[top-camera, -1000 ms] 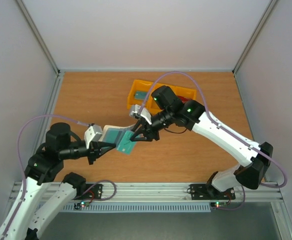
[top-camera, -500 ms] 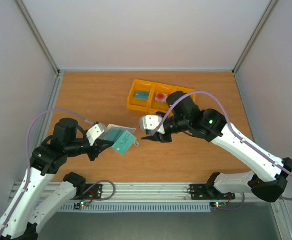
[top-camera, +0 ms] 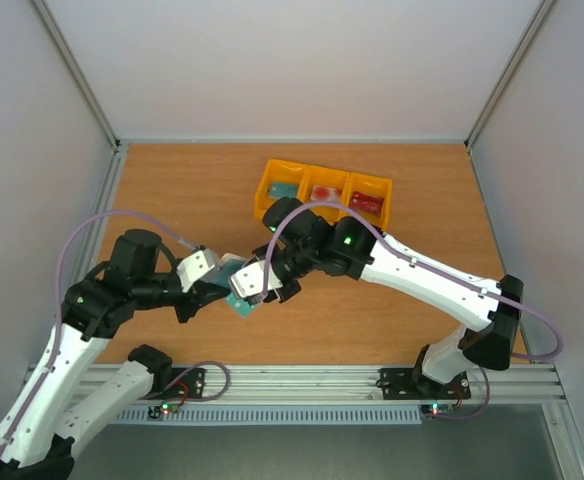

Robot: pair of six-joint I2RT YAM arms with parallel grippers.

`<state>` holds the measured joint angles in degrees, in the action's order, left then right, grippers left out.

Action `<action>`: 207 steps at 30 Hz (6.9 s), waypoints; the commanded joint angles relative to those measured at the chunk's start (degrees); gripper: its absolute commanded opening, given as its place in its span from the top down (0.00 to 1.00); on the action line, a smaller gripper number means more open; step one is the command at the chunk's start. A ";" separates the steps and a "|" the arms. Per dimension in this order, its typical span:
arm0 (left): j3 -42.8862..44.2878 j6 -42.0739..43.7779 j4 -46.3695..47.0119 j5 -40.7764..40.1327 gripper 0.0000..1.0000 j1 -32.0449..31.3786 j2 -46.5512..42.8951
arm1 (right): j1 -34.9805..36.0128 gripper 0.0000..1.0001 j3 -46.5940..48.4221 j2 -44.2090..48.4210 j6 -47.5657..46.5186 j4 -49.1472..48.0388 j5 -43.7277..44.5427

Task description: Take the credit cards out of the card holder

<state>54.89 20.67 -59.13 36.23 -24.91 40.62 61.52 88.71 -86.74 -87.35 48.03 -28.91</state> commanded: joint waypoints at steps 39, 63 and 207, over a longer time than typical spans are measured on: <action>5.75 -0.02 -0.50 -8.68 1.00 -0.66 3.92 | 0.45 0.69 -3.12 9.73 9.69 -10.20 -0.97; 7.41 -0.11 -4.48 7.93 1.00 -0.67 3.91 | 0.71 0.75 -7.47 1.41 -11.06 -10.75 26.88; -13.54 -33.29 28.35 -0.93 1.00 -0.67 -3.64 | -18.87 0.90 -32.80 7.41 100.65 -50.25 -4.81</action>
<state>41.52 0.58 -34.72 30.65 -25.69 36.23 43.46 56.14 -77.60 7.79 6.74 -29.26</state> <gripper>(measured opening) 0.079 0.101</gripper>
